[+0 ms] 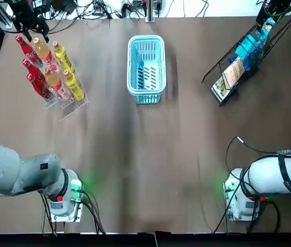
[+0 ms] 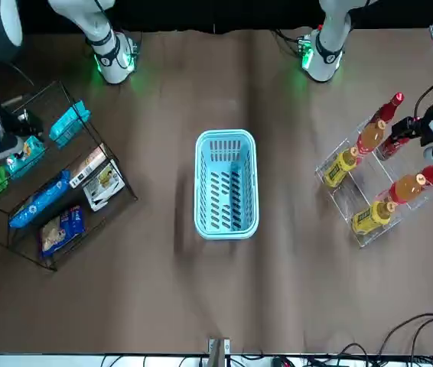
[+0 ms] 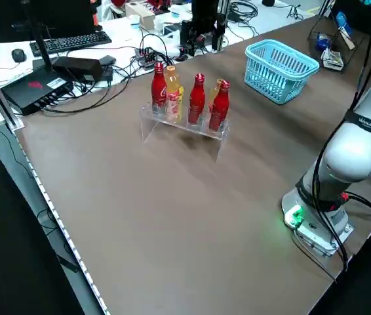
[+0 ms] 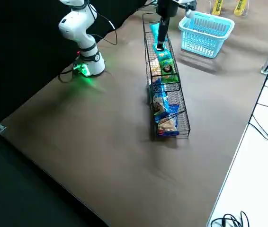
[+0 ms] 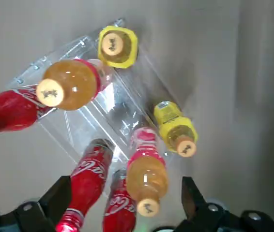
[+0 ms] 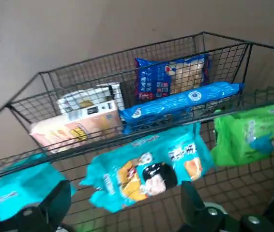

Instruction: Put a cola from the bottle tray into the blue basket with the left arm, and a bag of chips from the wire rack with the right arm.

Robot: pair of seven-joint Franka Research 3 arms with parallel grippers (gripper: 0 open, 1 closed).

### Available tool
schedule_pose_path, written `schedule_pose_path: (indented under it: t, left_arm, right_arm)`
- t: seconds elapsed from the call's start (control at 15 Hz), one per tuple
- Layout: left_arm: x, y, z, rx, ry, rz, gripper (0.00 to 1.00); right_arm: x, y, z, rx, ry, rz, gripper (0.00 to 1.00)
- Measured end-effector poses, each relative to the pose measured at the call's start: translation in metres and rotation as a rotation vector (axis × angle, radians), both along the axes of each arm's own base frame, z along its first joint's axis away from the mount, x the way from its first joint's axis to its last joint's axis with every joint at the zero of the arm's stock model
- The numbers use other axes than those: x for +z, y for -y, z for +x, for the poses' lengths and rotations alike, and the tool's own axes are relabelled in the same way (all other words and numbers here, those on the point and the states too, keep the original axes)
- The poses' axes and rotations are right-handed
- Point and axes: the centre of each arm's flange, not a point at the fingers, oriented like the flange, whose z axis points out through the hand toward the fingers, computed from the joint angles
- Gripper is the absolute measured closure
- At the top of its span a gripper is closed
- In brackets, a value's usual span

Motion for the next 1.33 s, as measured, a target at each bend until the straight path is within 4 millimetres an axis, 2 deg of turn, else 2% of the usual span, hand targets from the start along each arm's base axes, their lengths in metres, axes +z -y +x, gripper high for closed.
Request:
schedule_pose_path:
  t: [0.2, 0.27, 0.47, 0.67, 0.8, 0.93, 1.0, 1.07, 1.13, 1.2, 1.33]
  left_arm:
    - [-0.011, -0.016, -0.018, -0.03, 0.022, 0.0, 0.0]
    - [-0.018, -0.026, -0.033, -0.045, 0.031, 0.0, 0.0]
    - [-0.029, -0.042, -0.052, -0.063, 0.046, 0.003, 0.0]
    - [-0.041, -0.058, -0.066, -0.068, 0.063, 0.006, 0.0]
    - [-0.05, -0.061, -0.071, -0.062, 0.06, 0.006, 0.01]
    - [-0.056, -0.064, -0.076, -0.054, 0.053, 0.005, 0.09]
    - [-0.058, -0.064, -0.078, -0.051, 0.051, 0.005, 0.09]
    - [-0.059, -0.065, -0.081, -0.049, 0.051, 0.005, 0.14]
    - [-0.058, -0.065, -0.084, -0.046, 0.051, 0.006, 0.14]
    - [-0.058, -0.066, -0.086, -0.043, 0.053, 0.007, 0.19]
    - [-0.057, -0.067, -0.088, -0.039, 0.055, 0.009, 0.21]
  right_arm:
    - [-0.015, 0.002, 0.007, 0.041, -0.03, -0.03, 0.02]
    - [-0.02, 0.002, 0.009, 0.068, -0.043, -0.034, 0.03]
    - [-0.022, 0.002, 0.01, 0.09, -0.05, -0.035, 0.05]
    - [-0.019, 0.002, 0.01, 0.098, -0.046, -0.042, 0.33]
    - [-0.018, 0.002, 0.011, 0.1, -0.044, -0.043, 0.37]
    - [-0.015, 0.001, 0.011, 0.102, -0.04, -0.044, 0.52]
    - [-0.014, 0.001, 0.011, 0.103, -0.042, -0.044, 0.59]
    - [-0.014, 0.001, 0.011, 0.103, -0.043, -0.045, 0.59]
    - [-0.015, 0.001, 0.011, 0.103, -0.044, -0.045, 0.61]
    - [-0.014, 0.0, 0.011, 0.103, -0.045, -0.045, 0.67]
    - [-0.013, -0.001, 0.01, 0.104, -0.058, -0.045, 0.81]
